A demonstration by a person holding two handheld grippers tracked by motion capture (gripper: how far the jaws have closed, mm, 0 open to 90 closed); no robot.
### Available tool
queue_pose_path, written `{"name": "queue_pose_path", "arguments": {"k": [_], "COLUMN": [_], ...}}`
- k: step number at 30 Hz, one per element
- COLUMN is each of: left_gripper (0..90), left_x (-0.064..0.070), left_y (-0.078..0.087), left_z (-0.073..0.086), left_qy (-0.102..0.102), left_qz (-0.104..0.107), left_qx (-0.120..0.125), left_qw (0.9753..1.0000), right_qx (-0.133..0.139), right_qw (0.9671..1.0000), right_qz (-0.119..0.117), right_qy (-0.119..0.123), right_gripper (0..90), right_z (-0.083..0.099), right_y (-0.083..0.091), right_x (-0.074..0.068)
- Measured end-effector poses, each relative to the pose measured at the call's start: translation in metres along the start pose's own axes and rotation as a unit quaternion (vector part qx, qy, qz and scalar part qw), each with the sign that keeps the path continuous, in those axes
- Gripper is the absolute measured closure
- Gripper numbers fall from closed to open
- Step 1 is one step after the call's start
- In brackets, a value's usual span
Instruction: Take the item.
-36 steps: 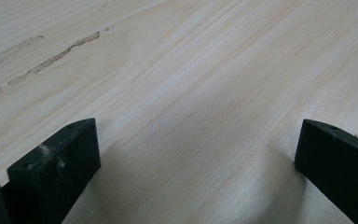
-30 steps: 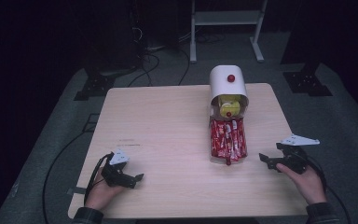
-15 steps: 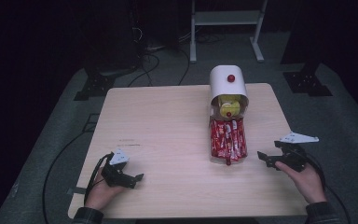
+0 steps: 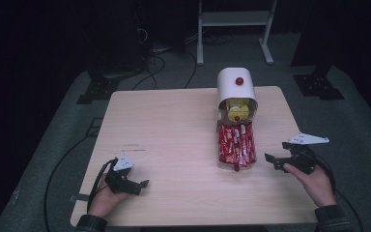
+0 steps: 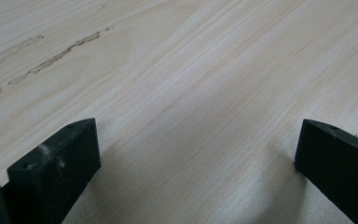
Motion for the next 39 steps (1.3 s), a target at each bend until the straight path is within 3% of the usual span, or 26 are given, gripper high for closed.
{"name": "queue_pose_path", "arguments": {"k": [39], "left_gripper": [0.0], "left_x": [0.000], "left_y": [0.000], "left_z": [0.000], "left_qy": [0.000], "left_qz": [0.000], "left_qx": [0.000], "left_qw": [1.0000], "right_qx": [0.002], "right_qw": [0.9994], "right_qz": [-0.032], "right_qy": [0.014], "right_gripper": [13.3], "right_z": [-0.034], "right_y": [-0.015], "right_x": [-0.014]}}
Point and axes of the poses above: each handheld gripper's, and its own axes: y roughly backward along the jaws, z roughly out of its underside, x roughly to its right, the point moved 2 cm from there along -y, roughly forward along the jaws, and after that the axes turned 2 degrees about -z, right-handed, at the moved point
